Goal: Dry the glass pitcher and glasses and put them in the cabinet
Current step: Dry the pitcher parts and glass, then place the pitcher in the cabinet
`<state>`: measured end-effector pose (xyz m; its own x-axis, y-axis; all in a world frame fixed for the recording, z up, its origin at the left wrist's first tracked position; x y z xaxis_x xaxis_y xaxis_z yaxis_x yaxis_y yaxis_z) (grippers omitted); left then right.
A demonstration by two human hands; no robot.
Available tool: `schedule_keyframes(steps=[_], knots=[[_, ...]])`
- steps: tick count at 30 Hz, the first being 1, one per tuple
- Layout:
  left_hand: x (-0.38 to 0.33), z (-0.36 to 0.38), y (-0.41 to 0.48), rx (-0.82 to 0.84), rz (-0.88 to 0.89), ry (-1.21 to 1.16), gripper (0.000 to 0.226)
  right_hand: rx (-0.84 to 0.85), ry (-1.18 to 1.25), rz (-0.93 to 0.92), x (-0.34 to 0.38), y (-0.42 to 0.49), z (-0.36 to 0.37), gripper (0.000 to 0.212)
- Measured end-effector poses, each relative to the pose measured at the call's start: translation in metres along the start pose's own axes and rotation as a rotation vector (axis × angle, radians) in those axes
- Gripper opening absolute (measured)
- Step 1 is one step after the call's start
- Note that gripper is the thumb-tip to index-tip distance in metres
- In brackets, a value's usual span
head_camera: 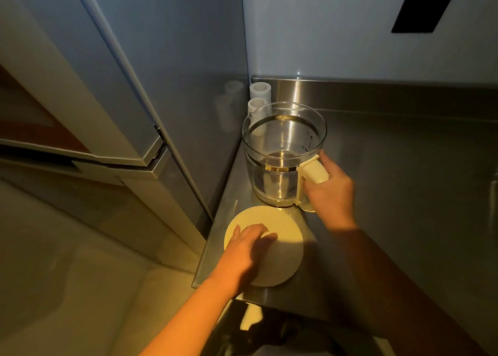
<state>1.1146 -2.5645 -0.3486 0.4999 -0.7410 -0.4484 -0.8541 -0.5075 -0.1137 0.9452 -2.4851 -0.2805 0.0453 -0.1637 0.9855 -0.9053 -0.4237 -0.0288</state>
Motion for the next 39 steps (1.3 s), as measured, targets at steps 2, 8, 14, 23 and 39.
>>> schedule_keyframes(steps=[2,8,14,23,39], knots=[[0.0,0.008,0.003,0.079,-0.073,-0.099,0.034,0.004,-0.001,-0.004,0.003,-0.005,0.007,0.062],[-0.004,0.017,-0.001,0.127,-0.063,-0.142,0.036,0.014,-0.033,-0.025,0.002,-0.021,0.024,0.064],[0.0,0.013,-0.011,0.125,-0.01,-0.199,0.037,0.036,-0.071,-0.048,0.001,-0.037,0.037,0.067],[0.022,0.02,-0.024,0.131,0.378,0.279,0.06,0.028,-0.076,-0.056,0.0,-0.055,0.053,0.067],[0.038,0.024,-0.037,0.03,0.629,0.309,0.034,-0.103,-0.1,-0.038,-0.009,-0.068,0.052,0.062]])
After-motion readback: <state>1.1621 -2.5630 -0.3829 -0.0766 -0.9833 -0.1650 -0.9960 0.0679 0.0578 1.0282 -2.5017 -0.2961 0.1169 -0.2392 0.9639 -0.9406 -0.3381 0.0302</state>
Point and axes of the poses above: each hand's wrist, its own y-axis towards the middle knuckle, its own z-axis out of the palm, x = y × z, the point moved 5 cm from there along y, towards the middle knuckle, and after that the axes turned 12 degrees about y, right-handed, at the moved point
